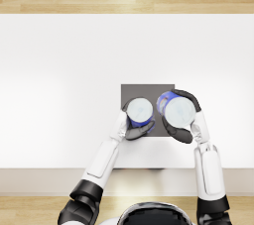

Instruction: Pick up the blue can on the left and place it in the middle, then pick up the blue can on the right and place it on top of the can in the middle

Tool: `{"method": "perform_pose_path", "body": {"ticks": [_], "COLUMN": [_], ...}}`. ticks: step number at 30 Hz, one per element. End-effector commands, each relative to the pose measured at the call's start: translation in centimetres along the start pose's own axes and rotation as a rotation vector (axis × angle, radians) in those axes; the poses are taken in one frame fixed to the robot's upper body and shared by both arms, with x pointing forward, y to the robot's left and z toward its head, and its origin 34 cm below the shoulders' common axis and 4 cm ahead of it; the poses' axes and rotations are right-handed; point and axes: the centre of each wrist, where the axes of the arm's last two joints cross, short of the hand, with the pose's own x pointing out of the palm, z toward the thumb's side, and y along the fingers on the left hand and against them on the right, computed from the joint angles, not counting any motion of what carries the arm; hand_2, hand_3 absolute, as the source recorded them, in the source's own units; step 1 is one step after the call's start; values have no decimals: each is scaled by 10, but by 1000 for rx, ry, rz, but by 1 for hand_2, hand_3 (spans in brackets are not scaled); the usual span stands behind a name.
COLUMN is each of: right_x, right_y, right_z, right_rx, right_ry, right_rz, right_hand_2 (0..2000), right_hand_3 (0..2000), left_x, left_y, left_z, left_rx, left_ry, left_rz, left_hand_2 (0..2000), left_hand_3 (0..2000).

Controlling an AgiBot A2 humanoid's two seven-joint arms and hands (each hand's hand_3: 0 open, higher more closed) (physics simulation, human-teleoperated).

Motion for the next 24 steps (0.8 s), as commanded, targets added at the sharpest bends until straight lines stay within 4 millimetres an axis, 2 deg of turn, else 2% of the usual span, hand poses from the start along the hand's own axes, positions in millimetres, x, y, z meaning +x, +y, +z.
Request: {"method": "perform_pose_path", "body": {"ticks": [1, 2, 3, 6, 9, 10, 13, 15, 18, 20, 21, 22, 24], "right_x": [8, 11, 16, 26, 37, 40, 50, 57, 69, 72, 69, 73, 72], "right_y": [-12, -15, -17, -26, -33, -35, -39, -39, -36, -36, -33, -34, -34], "right_z": [6, 7, 6, 4, 6, 6, 2, 0, -6, -10, -14, -17, -25], "right_rx": [-33, -39, -36, -37, -44, -40, 122, 186, 246, 269, 269, 298, 328], "right_ry": [-10, -15, -21, -38, -52, -56, -75, -87, -95, -99, 293, -2, 7], "right_rz": [28, 39, 55, 85, 74, 85, -82, -126, -134, -136, 162, -72, -85], "right_hand_2": [2000, 2000, 2000, 2000, 2000, 2000, 2000, 2000, 2000, 2000, 2000, 2000, 2000], "right_hand_3": [1520, 1520, 1520, 1520, 1520, 1520, 1520, 1520, 1520, 1520, 1520, 1520, 1520], "left_x": [2, 3, 5, 11, 12, 8, -6, -16, -29, -37, -40, -45, -49], "left_y": [3, 2, -1, -11, -28, -35, -53, -63, -76, -81, -82, -84, -86], "left_z": [9, 11, 14, 35, 68, 79, 110, 129, 152, 160, 163, 164, 166], "left_rx": [39, 52, 72, 161, 222, 225, 212, 248, 315, 341, 350, 353, 361], "left_ry": [-7, -11, -12, -25, -33, -34, -32, -26, -16, -11, -10, -10, -9], "left_rz": [3, 2, 2, -7, -15, -3, 47, 85, 145, 180, 195, 215, 235], "left_hand_2": [0, 0, 0, 0, 0, 0, 0, 0, 0, 0, 0, 0, 0], "left_hand_3": [540, 213, 0, 0, 0, 0, 0, 0, 0, 0, 0, 0, 0]}}
